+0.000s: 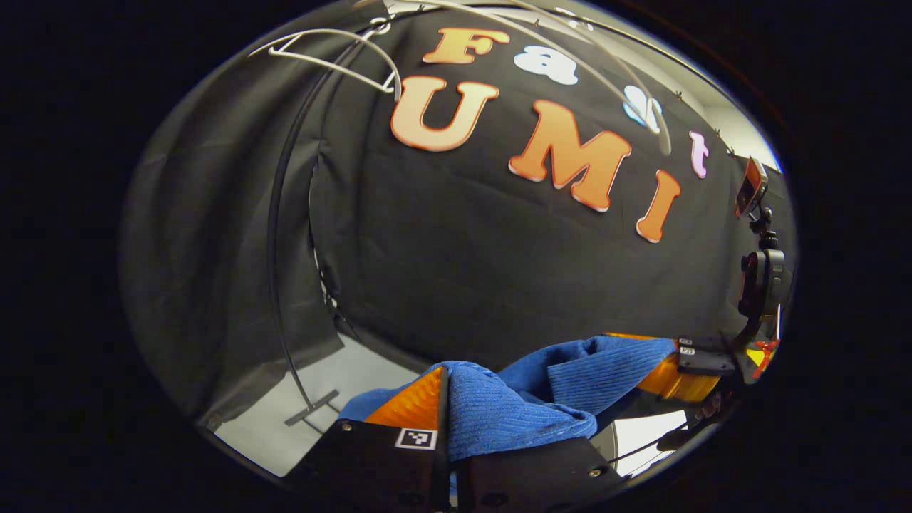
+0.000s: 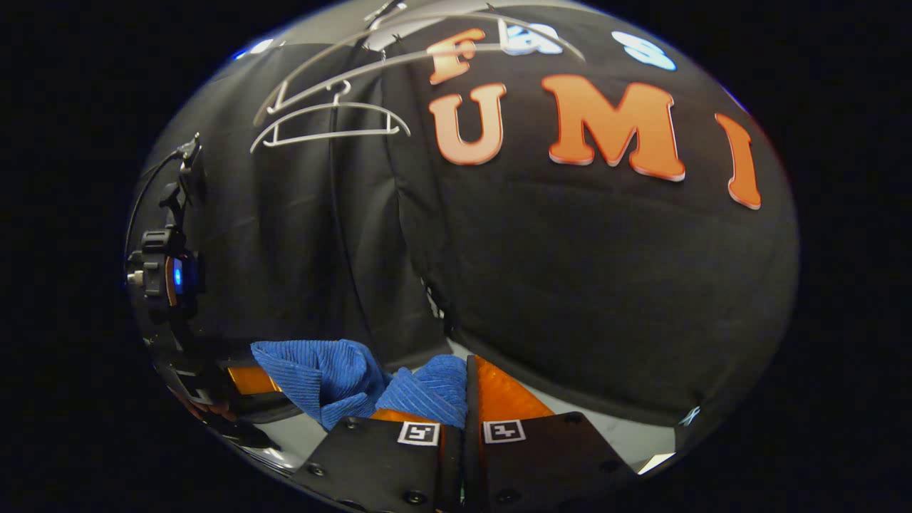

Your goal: Grasp the clothes on the hanger with both hands and then place them into the laundry hamper below.

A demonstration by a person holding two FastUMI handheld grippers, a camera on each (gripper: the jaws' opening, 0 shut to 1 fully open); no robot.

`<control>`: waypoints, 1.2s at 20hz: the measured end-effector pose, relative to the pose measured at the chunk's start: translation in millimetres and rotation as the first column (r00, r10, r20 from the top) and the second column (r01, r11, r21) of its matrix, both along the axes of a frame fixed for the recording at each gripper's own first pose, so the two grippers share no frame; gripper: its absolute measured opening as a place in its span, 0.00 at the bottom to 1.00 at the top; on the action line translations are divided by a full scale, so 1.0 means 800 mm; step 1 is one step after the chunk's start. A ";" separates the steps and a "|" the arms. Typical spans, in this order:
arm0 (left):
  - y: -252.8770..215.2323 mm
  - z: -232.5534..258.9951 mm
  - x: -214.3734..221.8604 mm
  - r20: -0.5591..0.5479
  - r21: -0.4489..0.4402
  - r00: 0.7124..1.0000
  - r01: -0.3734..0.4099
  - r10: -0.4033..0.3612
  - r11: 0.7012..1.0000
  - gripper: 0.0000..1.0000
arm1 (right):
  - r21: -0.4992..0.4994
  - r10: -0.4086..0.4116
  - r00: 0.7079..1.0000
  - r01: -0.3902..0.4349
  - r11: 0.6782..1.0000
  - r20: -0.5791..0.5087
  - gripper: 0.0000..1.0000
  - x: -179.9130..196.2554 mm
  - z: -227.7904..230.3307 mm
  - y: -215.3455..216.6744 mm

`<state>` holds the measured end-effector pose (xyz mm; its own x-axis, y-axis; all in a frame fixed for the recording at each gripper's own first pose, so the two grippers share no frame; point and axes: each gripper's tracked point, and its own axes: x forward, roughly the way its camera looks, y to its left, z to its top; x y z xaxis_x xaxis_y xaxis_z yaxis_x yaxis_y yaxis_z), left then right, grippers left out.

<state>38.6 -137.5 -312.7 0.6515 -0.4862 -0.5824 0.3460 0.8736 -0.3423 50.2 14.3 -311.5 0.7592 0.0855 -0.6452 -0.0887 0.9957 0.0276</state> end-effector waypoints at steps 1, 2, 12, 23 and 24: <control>-0.002 -0.020 -0.011 -0.046 0.012 0.999 0.009 -0.009 1.000 0.07 | 0.020 -0.021 0.999 0.022 1.000 -0.047 0.10 0.008 -0.024 -0.001; -0.005 -0.040 -0.024 -0.088 0.020 0.996 0.012 -0.011 1.000 0.05 | 0.032 -0.039 0.995 0.042 0.999 -0.088 0.10 0.004 -0.044 -0.005; 0.035 -0.161 -0.104 -0.339 0.163 0.937 -0.025 0.080 0.986 0.55 | 0.015 -0.124 0.924 0.138 0.990 -0.362 0.06 -0.045 -0.207 -0.014; 0.064 -0.169 -0.142 -0.393 0.182 0.913 -0.038 0.108 0.982 0.97 | -0.018 -0.146 0.909 0.151 0.988 -0.391 0.99 -0.094 -0.223 -0.020; 0.065 -0.168 -0.144 -0.389 0.183 0.915 -0.036 0.106 0.982 0.98 | -0.020 -0.148 0.910 0.153 0.988 -0.386 0.99 -0.094 -0.220 -0.021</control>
<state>-77.0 -85.8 -446.8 0.3803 -0.3190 -0.8681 0.1476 0.9475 -0.2835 -24.9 -2.2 -487.5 0.4559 -0.0018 -0.8900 0.0819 0.9958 0.0399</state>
